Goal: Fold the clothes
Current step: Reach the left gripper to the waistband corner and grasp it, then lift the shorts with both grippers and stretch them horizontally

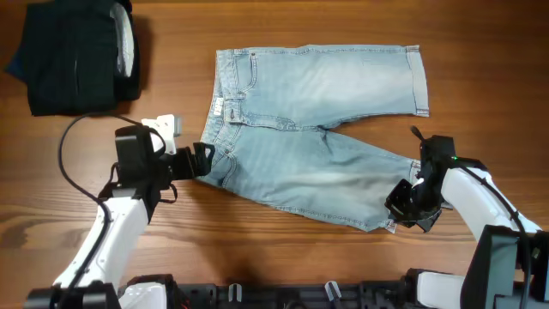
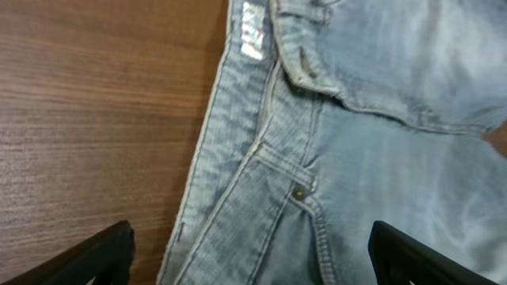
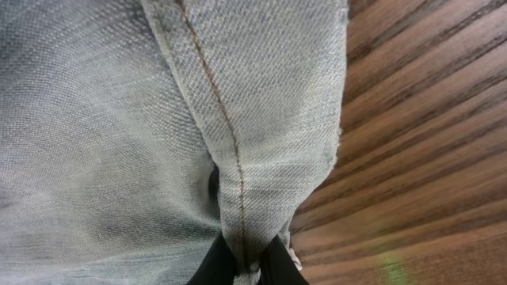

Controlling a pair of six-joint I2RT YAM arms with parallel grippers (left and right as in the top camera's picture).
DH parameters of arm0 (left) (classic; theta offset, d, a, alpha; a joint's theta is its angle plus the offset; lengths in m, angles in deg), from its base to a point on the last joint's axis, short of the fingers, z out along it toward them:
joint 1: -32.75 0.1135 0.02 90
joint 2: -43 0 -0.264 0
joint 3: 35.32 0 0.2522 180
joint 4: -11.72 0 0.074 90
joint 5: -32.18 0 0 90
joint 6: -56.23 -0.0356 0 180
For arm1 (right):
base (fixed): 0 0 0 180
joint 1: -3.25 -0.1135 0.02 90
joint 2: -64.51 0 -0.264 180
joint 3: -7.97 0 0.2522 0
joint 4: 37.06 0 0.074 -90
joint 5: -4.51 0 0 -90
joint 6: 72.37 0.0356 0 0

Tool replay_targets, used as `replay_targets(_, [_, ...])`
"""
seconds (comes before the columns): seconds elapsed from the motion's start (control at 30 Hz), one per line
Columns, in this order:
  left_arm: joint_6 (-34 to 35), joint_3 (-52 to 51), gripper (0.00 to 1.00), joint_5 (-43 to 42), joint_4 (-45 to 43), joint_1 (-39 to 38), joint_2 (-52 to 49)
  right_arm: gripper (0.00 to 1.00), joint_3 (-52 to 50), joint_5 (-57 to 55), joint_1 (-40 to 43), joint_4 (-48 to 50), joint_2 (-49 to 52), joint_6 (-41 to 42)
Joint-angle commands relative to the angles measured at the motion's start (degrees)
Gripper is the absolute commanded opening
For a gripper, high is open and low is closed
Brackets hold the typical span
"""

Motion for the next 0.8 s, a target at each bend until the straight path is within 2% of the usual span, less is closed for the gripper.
replay_targets(0.0, [-2.25,0.94,0.95,0.87,0.04,-1.90,-2.95,0.04,-1.22,2.84,-0.26,3.67,1.92,-1.18])
replay_targets(0.17, [-2.25,0.94,0.85,1.25,-0.02,-2.25,-7.50,0.04,-1.22,2.84,-0.26,3.85,1.92,-1.18])
replay_targets(0.33, [-2.23,0.94,0.79,1.20,-0.20,-2.25,-11.28,0.04,-1.22,2.84,-0.26,4.00,1.92,-1.18])
replay_targets(0.5, [-2.14,0.94,0.34,0.76,0.07,-2.45,-11.43,0.04,-1.22,2.86,-0.26,4.02,1.92,-1.18])
replay_targets(0.57, [-1.77,0.94,0.24,0.76,0.00,-3.28,-11.43,0.04,-1.22,2.84,-0.26,4.09,1.92,-1.16])
replay_targets(0.63, [-0.46,0.94,0.04,0.74,-0.24,-3.48,-11.43,0.05,-1.20,2.84,-0.26,4.28,1.92,-1.16])
replay_targets(0.77, [4.76,1.18,0.04,0.04,-0.17,-3.48,-10.75,0.04,0.52,5.70,-0.26,3.89,1.46,-2.14])
